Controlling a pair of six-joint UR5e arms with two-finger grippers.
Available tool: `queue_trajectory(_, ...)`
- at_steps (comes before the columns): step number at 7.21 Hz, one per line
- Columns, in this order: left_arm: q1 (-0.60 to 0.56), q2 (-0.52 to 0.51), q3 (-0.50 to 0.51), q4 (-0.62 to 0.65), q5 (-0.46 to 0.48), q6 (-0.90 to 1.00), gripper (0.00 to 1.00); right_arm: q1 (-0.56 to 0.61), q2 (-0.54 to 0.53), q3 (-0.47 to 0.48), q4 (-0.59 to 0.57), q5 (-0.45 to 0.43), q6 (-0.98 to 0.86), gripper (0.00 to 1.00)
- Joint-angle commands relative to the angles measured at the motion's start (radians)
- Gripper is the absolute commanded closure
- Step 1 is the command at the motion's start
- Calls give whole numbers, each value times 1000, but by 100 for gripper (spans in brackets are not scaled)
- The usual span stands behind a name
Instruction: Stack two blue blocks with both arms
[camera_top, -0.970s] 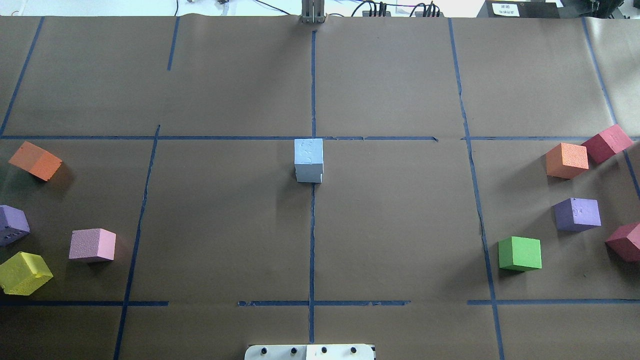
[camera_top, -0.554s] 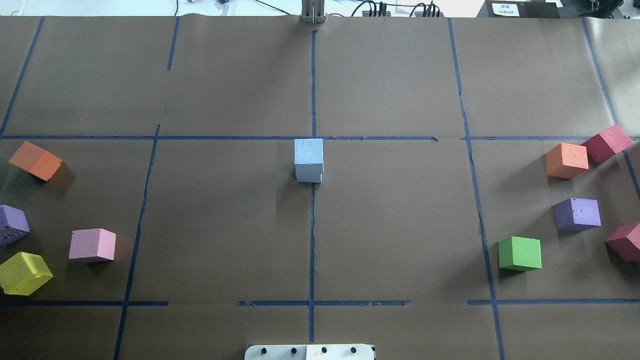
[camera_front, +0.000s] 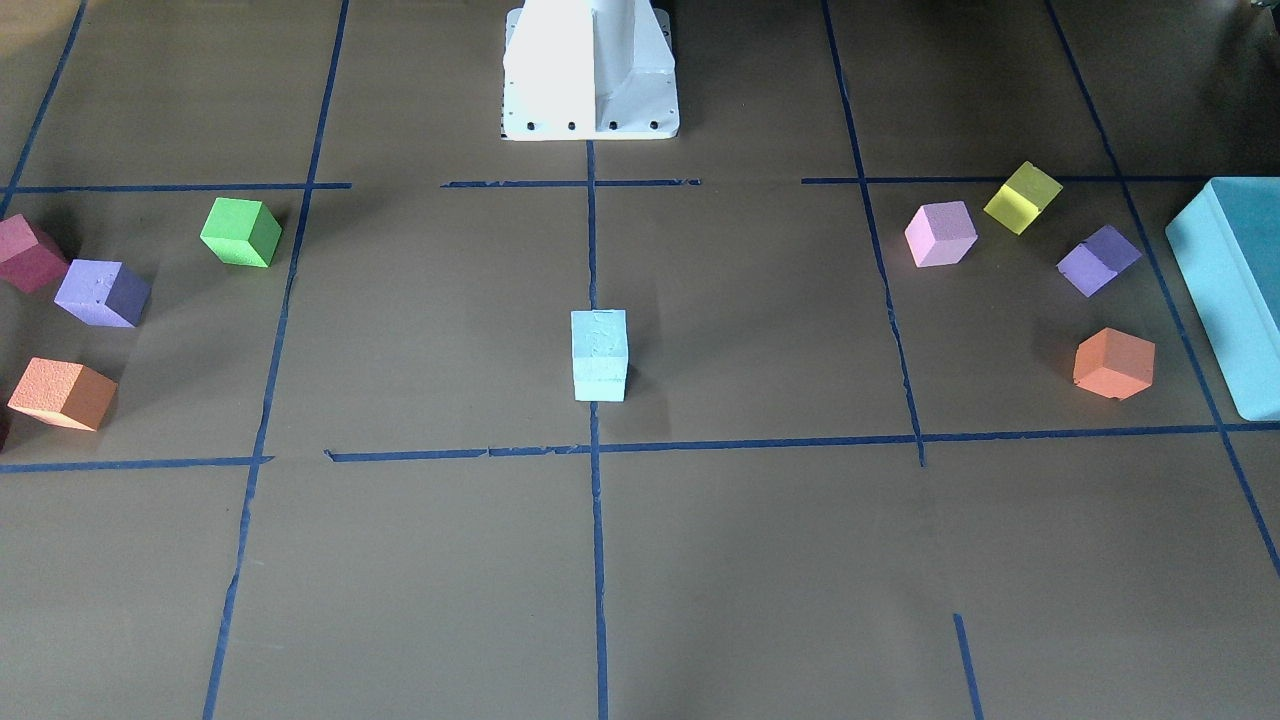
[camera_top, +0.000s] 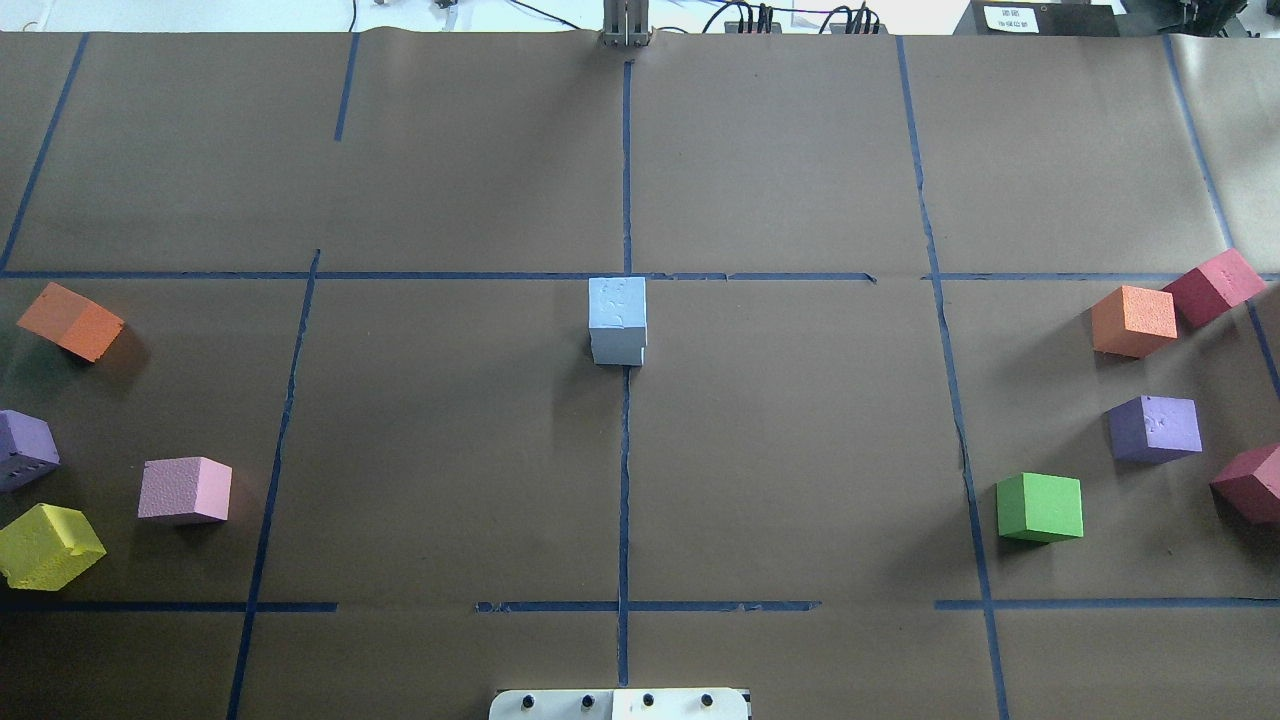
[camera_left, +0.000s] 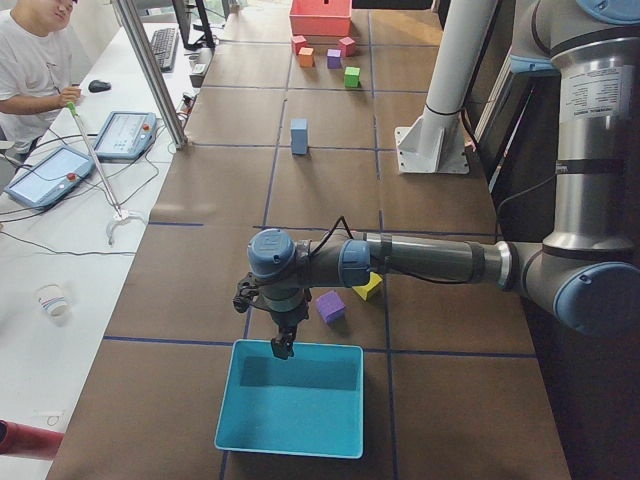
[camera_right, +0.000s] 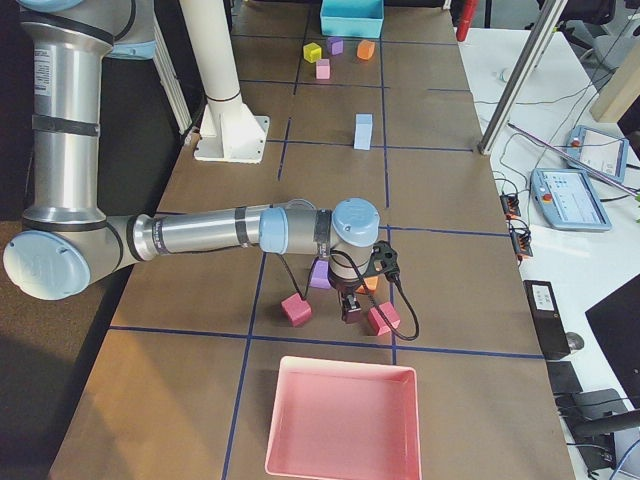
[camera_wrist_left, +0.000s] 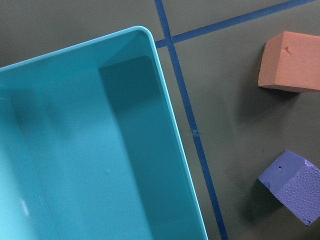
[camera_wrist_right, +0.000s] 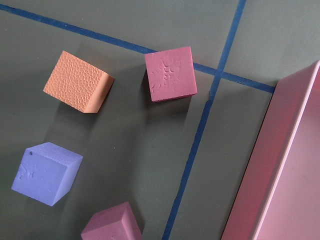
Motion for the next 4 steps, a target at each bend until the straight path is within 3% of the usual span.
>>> queue_trajectory(1,1,2,-1,0,4,0,0,-2,0,0,0,1,2,1)
queue_trajectory(4,1,2,-2,0,2,-2,0,-5,2,0,0,2,14,1)
